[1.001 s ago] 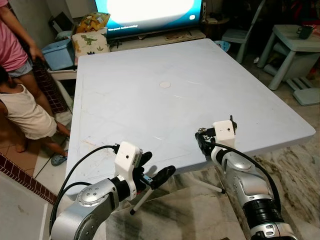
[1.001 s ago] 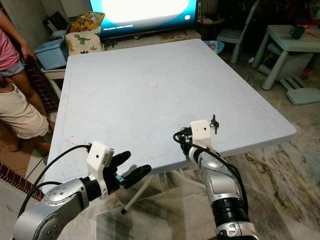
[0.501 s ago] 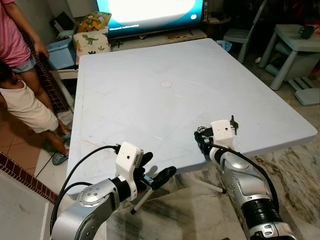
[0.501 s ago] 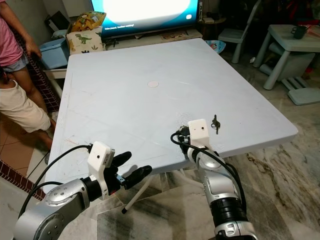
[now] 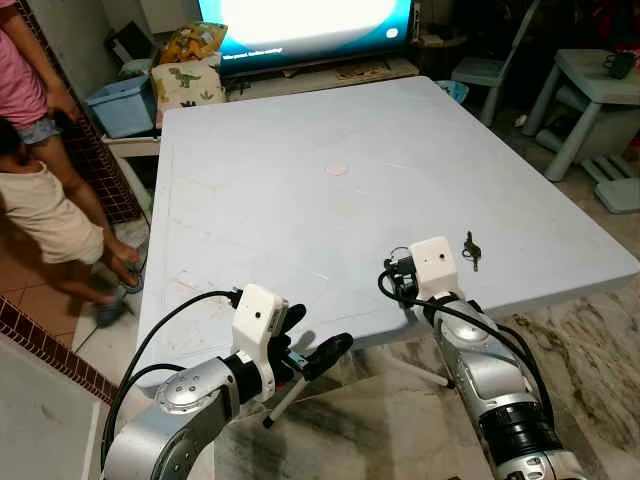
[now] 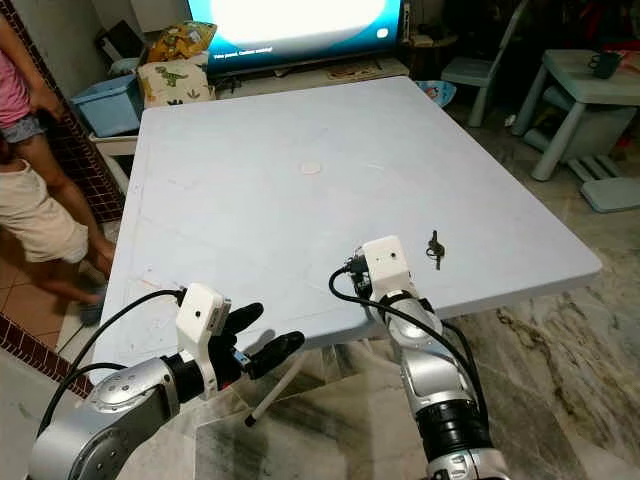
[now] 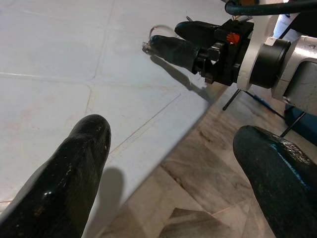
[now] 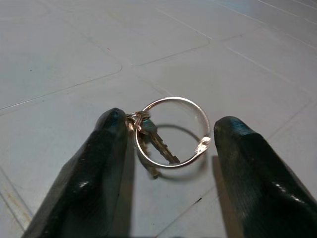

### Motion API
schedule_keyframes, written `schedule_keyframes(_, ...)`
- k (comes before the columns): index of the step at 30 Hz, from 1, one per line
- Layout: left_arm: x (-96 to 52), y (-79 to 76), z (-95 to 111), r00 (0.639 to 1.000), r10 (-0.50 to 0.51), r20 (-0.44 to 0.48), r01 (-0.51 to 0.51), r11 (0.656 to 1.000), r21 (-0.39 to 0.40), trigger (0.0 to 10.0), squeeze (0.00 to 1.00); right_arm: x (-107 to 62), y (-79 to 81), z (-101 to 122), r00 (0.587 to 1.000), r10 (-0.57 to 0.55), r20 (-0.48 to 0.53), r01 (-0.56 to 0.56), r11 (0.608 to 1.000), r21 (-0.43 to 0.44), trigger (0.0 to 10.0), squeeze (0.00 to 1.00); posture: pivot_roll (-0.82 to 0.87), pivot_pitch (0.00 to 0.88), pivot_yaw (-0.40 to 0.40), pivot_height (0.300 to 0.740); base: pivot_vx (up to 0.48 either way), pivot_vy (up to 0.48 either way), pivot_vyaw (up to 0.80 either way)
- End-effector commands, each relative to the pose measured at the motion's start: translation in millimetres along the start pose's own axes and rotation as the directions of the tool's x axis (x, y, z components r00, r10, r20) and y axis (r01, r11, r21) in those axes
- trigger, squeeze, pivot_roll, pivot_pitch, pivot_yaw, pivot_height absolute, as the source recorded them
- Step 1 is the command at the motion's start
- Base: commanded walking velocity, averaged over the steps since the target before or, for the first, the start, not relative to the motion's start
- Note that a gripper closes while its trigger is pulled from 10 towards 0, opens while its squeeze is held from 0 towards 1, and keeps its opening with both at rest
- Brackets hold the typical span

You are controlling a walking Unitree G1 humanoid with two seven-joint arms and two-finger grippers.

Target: Hang keys on a hook

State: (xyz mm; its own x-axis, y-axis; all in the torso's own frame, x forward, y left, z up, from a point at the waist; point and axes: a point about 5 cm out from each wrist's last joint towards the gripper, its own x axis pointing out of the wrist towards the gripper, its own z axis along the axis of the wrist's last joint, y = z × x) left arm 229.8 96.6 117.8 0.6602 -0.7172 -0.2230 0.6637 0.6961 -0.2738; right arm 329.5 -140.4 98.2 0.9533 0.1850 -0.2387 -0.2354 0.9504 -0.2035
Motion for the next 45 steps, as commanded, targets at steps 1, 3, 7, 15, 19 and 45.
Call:
schedule_keyframes(1, -1.1, 0.3, 2.6, 1.0, 0.0, 0.001, 0.0, 1.0, 0.027, 10.0, 0.0, 1.3, 0.1, 8.8, 1.0, -0.003, 0.027, 0.003, 1.0, -0.016, 10.0, 0.83, 0.05, 0.058, 0.064, 0.74, 0.0, 0.0, 0.0)
schedule_keyframes(3, -1.1, 0.2, 2.3, 1.0, -0.001, 0.0, 0.001, 1.0, 0.028, 10.0, 0.0, 1.9, -0.3, 9.4, 1.0, -0.004, 0.027, 0.005, 1.0, -0.017, 10.0, 0.47, 0.05, 0.058, 0.064, 0.74, 0.0, 0.0, 0.0)
schedule_keyframes(7, -0.2, 0.5, 2.2, 1.0, -0.001, -0.003, 0.001, 1.0, 0.031, 10.0, 0.0, 2.6, 2.6, 10.3, 1.0, 0.013, 0.02, -0.013, 1.0, -0.018, 10.0, 0.0, 0.05, 0.057, 0.064, 0.74, 0.0, 0.0, 0.0)
schedule_keyframes(15, 0.0, 0.0, 1.6, 1.0, -0.002, -0.005, 0.003, 1.0, 0.031, 10.0, 0.0, 1.3, 7.2, 9.8, 0.999, 0.031, 0.018, -0.031, 0.999, -0.013, 10.0, 0.0, 0.05, 0.059, 0.065, 0.74, 0.0, 0.0, 0.0)
schedule_keyframes(19, 0.1, -0.5, 1.2, 1.0, -0.004, -0.007, 0.005, 1.0, 0.029, 10.0, 0.0, 3.8, 12.5, 12.4, 0.995, 0.094, 0.025, -0.093, 0.996, -0.01, 10.0, 0.0, 0.05, 0.059, 0.065, 0.74, 0.0, 0.0, 0.0)
schedule_keyframes(45, 0.9, -1.6, 1.0, 1.0, -0.005, -0.007, 0.005, 0.999, 0.034, 10.0, 0.0, 11.5, 23.8, 1.5, 0.977, 0.201, -0.076, -0.201, 0.98, 0.009, 1.5, 0.0, 0.05, 0.058, 0.06, 0.74, 0.0, 0.0, 0.0)
